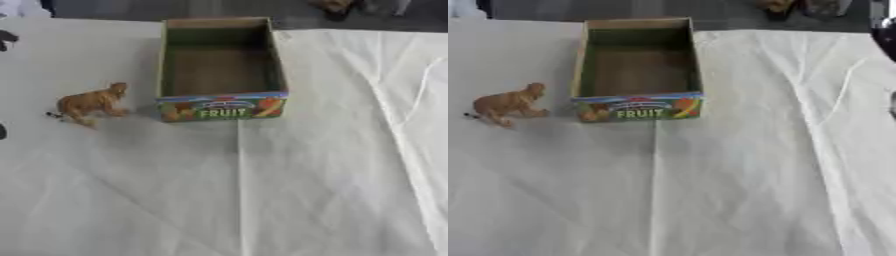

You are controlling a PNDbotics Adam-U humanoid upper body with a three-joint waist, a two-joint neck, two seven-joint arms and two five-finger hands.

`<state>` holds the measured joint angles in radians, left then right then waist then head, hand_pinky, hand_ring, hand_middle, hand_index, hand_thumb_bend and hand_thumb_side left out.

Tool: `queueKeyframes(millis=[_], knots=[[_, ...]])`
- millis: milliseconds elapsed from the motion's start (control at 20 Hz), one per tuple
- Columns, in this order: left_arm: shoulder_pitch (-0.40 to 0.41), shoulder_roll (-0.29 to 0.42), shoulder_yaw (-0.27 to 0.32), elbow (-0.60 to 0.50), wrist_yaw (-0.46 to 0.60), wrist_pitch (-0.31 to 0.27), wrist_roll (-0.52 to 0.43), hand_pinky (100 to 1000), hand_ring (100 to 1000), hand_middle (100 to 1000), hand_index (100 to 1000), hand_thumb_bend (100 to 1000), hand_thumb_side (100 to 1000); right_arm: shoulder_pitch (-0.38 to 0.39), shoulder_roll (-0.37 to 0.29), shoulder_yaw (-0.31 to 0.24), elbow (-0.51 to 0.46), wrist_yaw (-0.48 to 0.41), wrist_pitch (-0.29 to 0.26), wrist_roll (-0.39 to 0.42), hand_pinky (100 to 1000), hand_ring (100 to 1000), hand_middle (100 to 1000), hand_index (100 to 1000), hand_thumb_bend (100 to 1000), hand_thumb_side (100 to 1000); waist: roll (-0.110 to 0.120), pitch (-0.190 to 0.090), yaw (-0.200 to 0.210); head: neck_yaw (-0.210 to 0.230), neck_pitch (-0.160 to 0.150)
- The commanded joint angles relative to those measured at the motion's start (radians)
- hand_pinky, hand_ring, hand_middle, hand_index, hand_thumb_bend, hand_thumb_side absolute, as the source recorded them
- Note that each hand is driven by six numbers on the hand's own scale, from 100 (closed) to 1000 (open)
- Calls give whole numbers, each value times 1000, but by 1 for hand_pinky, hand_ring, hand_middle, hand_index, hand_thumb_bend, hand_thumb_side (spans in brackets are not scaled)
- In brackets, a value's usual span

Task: Pick up objects on the table and place them in the box.

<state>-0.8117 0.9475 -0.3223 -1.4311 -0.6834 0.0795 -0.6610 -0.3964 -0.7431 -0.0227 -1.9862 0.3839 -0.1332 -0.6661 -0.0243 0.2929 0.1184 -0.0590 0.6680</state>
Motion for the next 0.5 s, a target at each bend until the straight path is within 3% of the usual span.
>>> queueKeyframes(millis=[50,250,500], knots=[[-29,7,17,10,3,6,-40,923,883,814,988,958,198,-12,-17,-5,-14,-8,1,2,782,759,752,823,439,758,2,-22,2,9,-17],[-43,-10,10,29,22,29,-49,908,877,824,1000,903,165,-12,-16,-6,-14,-9,2,-1,783,758,751,819,439,758,0,-23,2,13,-22],[-71,-41,-13,68,-11,41,-61,895,854,791,951,946,202,-12,-14,-4,-14,-11,1,0,783,757,750,817,444,759,-2,-23,-1,16,-26]])
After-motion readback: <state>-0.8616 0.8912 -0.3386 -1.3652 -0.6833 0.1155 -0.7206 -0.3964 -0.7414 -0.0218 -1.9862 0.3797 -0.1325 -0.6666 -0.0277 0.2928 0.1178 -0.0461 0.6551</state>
